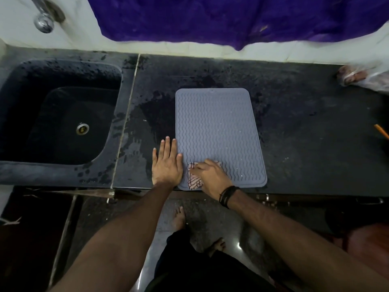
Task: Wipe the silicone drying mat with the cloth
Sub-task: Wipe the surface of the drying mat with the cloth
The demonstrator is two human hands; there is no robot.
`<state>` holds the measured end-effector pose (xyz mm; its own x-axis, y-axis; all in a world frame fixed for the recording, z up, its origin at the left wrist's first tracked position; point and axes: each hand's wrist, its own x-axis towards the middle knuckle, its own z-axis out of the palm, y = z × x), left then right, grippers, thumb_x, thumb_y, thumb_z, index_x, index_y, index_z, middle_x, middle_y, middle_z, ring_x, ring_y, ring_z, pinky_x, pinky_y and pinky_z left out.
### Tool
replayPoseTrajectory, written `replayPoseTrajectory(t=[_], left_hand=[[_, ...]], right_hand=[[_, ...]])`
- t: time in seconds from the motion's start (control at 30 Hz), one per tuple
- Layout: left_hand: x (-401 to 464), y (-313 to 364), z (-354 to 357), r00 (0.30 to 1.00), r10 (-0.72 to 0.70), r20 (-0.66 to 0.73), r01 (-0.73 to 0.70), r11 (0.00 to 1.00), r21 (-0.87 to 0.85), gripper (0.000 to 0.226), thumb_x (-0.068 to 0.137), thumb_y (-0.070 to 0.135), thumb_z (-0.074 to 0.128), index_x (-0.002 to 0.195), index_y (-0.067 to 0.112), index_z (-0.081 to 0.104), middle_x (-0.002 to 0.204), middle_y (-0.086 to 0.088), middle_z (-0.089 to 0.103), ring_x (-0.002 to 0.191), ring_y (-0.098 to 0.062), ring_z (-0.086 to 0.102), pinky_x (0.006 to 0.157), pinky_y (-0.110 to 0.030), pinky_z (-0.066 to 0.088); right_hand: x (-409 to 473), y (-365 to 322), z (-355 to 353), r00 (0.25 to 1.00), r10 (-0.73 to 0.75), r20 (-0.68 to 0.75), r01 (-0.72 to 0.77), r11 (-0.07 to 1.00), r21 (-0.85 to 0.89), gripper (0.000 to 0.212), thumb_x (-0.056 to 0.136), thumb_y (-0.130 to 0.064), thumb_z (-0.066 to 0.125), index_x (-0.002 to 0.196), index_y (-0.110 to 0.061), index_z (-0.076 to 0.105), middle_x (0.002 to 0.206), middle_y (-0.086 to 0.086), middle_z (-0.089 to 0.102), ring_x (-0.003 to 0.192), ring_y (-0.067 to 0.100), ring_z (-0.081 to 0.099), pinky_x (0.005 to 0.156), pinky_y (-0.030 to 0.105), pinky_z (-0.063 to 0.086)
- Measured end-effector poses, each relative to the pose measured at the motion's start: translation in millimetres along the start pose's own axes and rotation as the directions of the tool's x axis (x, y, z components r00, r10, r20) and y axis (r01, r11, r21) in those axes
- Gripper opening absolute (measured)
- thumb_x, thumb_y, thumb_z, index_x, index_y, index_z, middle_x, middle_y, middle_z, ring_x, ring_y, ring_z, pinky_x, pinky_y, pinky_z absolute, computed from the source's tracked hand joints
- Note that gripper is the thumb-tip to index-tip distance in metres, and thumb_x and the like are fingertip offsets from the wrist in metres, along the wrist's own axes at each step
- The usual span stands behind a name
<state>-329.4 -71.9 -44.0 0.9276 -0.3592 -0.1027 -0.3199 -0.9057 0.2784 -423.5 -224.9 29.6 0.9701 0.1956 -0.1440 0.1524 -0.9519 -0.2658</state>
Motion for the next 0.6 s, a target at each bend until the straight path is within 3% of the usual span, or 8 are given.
replayPoseTrajectory(t=[0.13, 0.23, 0.33, 0.6], left_hand=[[-1, 1, -1, 1.0, -0.009, 0.003, 0.009, 1.0, -0.004, 0.059, 0.107, 0.041, 0.017, 0.161, 0.018, 0.007, 0.169, -0.003, 0.001, 0.155, -0.018, -0.004, 0.125, -0.047, -0.002], [0, 1, -2, 1.0, -0.007, -0.001, 0.007, 1.0, -0.005, 0.059, 0.107, 0.042, 0.016, 0.161, 0.019, 0.006, 0.169, -0.003, 0.0, 0.155, -0.018, -0.005, 0.125, -0.046, -0.002], [-2, 0, -1, 1.0, 0.007, -0.001, -0.007, 1.0, 0.014, 0.059, 0.107, 0.041, 0.014, 0.161, 0.019, 0.004, 0.169, -0.003, -0.002, 0.155, -0.018, -0.006, 0.125, -0.047, -0.001], [0, 1, 1, 1.0, -0.007, -0.026, 0.007, 1.0, -0.027, 0.059, 0.107, 0.041, 0.02, 0.161, 0.019, 0.011, 0.168, -0.003, 0.005, 0.155, -0.019, 0.0, 0.125, -0.047, 0.0]], right_hand=[[-9, 0, -1, 1.0, -0.013, 0.02, 0.012, 0.999, 0.034, 0.052, 0.077, -0.004, 0.067, 0.126, -0.018, 0.061, 0.124, 0.004, 0.061, 0.117, 0.026, 0.048, 0.106, 0.039, 0.035], [7, 1, -9, 0.999, 0.026, -0.04, -0.024, 0.998, 0.066, 0.053, 0.076, -0.012, 0.074, 0.127, -0.016, 0.061, 0.123, 0.005, 0.063, 0.114, 0.025, 0.051, 0.102, 0.036, 0.038], [24, -4, -12, 0.995, 0.069, -0.078, -0.062, 0.995, 0.079, 0.055, 0.075, -0.006, 0.072, 0.128, -0.012, 0.06, 0.126, 0.007, 0.061, 0.117, 0.026, 0.05, 0.106, 0.037, 0.038], [1, -7, 0, 1.0, 0.008, -0.017, -0.007, 0.999, 0.032, 0.049, 0.078, -0.005, 0.069, 0.125, -0.018, 0.062, 0.127, 0.001, 0.061, 0.117, 0.022, 0.046, 0.105, 0.038, 0.037]])
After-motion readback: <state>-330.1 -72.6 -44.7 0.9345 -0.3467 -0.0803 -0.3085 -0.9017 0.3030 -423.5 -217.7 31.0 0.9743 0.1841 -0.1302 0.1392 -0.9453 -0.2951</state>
